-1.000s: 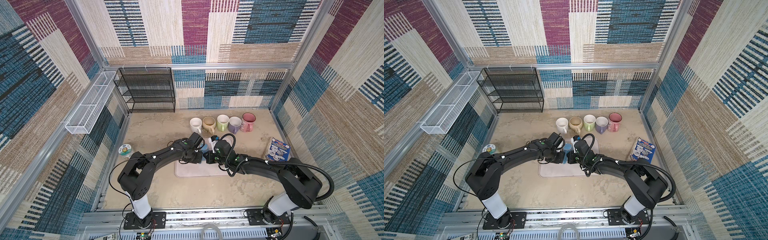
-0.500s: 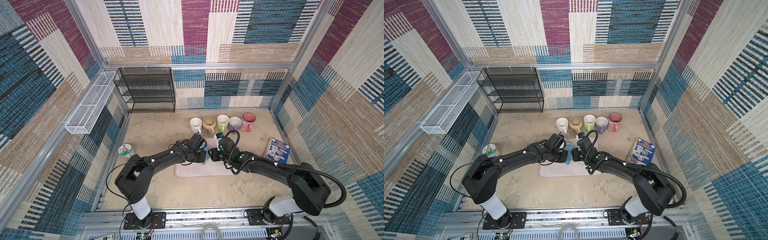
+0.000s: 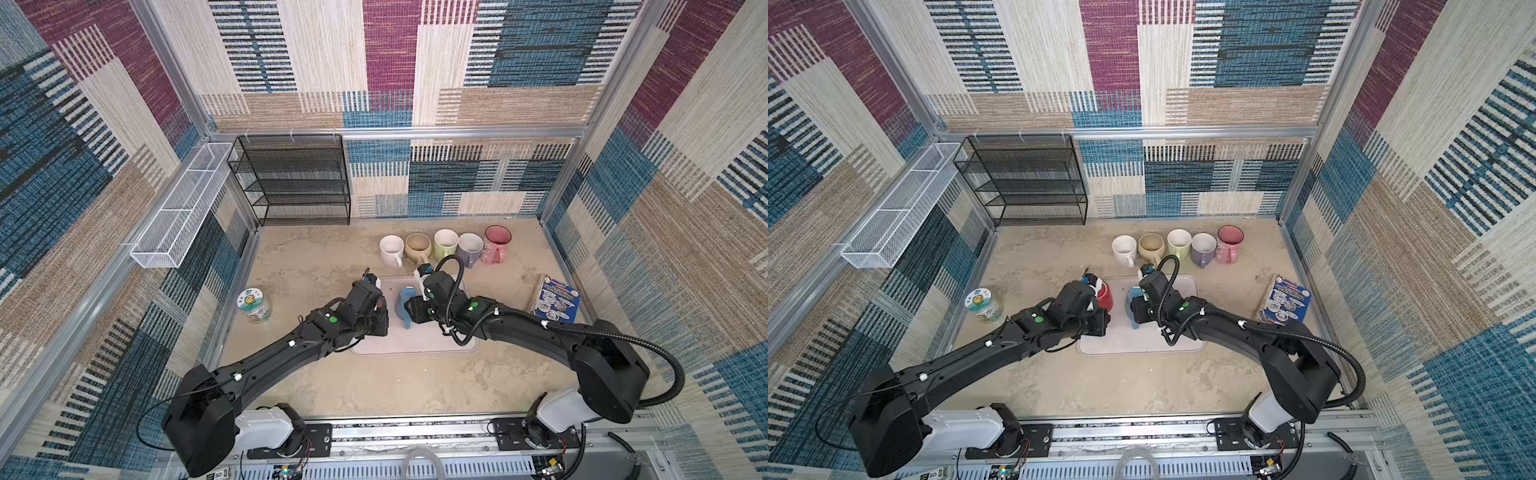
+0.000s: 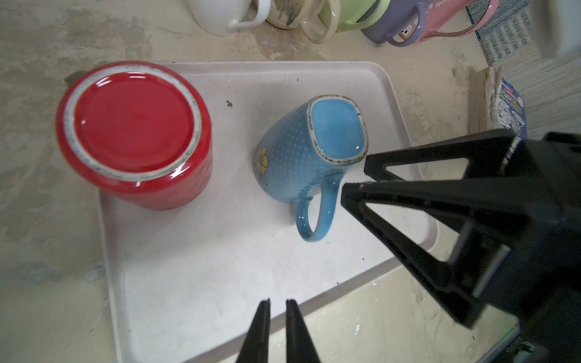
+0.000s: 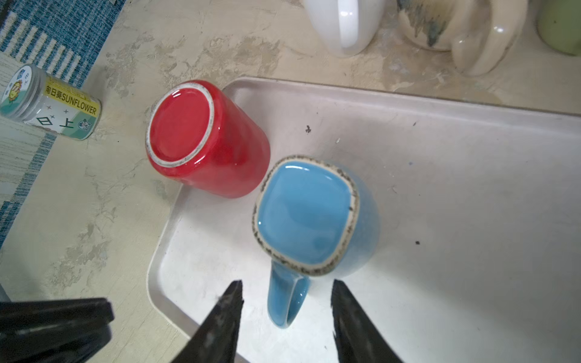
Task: Turn the mug right side up
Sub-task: Pick up the mug from the tray.
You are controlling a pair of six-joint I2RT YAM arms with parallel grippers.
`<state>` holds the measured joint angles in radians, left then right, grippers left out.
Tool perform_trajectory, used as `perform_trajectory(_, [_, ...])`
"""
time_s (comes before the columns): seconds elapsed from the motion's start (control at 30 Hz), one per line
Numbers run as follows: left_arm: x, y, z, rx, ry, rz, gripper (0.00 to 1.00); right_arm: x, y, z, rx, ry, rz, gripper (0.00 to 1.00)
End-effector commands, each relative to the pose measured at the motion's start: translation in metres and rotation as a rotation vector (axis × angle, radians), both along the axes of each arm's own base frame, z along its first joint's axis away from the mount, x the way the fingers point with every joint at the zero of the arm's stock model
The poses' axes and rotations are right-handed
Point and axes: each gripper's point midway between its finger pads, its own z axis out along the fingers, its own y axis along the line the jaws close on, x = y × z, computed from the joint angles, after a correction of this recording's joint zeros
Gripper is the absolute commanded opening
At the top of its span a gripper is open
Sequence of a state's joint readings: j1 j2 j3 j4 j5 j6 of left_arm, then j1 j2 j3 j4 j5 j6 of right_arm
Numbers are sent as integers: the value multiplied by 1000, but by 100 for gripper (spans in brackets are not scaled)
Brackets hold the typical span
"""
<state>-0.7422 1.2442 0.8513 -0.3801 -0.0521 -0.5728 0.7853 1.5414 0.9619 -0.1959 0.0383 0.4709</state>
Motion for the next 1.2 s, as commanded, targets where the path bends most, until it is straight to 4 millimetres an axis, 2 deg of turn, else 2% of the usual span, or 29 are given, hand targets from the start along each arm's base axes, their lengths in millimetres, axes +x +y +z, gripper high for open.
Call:
perform_trajectory(0.0, [-2, 16, -1, 24, -26, 50, 19, 0, 1, -6, -24, 17, -41, 48])
perform_trajectory(0.37, [-16, 29, -15, 19, -33, 51, 21, 8, -9, -44, -161, 83, -138, 46])
perform_trajectory(0.6, [-17, 32, -16, 13, -48, 50, 21, 10, -14, -46, -220, 85, -135, 37])
perform_trajectory(0.8, [-17, 31, -19, 8, -46, 49, 22, 18, -10, -39, -254, 69, -123, 37])
perform_trajectory(1.0, [-18, 31, -24, 4, -37, 49, 22, 23, -8, -50, -299, 85, -110, 36])
perform_trajectory(1.17, [-18, 33, -24, 5, -39, 55, 22, 25, -5, -51, -301, 85, -105, 27])
